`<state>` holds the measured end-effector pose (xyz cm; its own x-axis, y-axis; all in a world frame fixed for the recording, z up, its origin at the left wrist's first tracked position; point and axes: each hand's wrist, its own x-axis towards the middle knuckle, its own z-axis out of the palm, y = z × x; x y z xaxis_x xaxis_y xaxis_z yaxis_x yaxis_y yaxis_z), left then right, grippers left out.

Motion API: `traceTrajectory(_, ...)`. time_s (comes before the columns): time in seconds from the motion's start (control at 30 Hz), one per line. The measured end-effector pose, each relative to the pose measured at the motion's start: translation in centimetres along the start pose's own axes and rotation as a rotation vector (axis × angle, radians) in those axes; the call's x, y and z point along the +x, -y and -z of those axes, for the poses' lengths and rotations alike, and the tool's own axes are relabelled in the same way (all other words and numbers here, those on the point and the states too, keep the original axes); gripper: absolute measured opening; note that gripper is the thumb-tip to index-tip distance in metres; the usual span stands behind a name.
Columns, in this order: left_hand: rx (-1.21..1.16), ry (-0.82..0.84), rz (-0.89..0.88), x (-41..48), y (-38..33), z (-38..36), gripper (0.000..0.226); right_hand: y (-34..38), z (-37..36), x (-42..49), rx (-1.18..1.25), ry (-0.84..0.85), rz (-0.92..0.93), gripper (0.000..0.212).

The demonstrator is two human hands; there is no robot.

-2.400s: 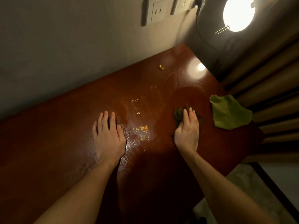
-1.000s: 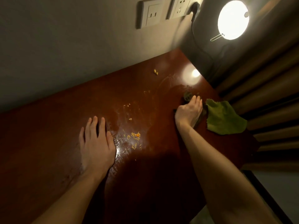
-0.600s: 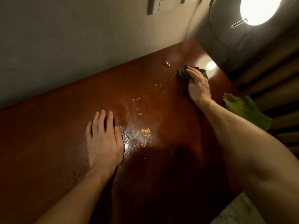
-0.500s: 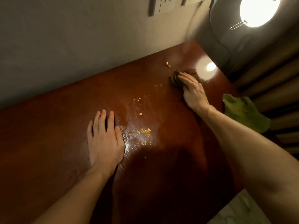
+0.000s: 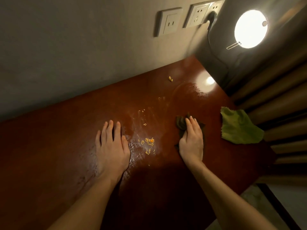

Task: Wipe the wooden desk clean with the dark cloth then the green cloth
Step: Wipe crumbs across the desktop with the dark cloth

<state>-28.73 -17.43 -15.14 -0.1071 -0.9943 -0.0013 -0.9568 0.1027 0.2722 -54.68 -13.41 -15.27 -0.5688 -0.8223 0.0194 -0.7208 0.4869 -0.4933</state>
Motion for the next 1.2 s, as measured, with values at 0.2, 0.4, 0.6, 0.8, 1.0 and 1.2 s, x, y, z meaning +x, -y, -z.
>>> traceTrajectory(0.2, -0.003, -0.004, 0.014, 0.1, 0.1, -0.5, 0.060, 1.6, -0.5, 9.0, 0.039, -0.060, -0.114, 0.064)
traceTrajectory(0.4, -0.008, 0.009, 0.025, 0.1, 0.4, -1.1, 0.061, 3.0, -1.1, 18.4, 0.186, -0.044, -0.051, 0.066)
traceTrajectory(0.6, 0.017, 0.015, 0.025, 0.2, 0.5, -1.2, 0.061, 3.8, -2.7, 22.9, 0.236, 0.020, 0.000, 0.061)
traceTrajectory(0.8, 0.006, 0.014, 0.029, 0.2, 0.2, -0.8, 0.061, 4.6, -2.3, 21.9, 0.193, 0.024, 0.023, 0.070)
traceTrajectory(1.0, -0.014, 0.010, 0.041, 0.2, 0.3, -0.2, 0.060, 5.2, -2.2, 19.5, 0.156, -0.005, -0.043, 0.075)
traceTrajectory(1.2, -0.035, 0.017, 0.039, 0.4, 0.1, -0.4, 0.061, 5.0, -2.8, 15.8, 0.159, -0.014, -0.065, 0.074)
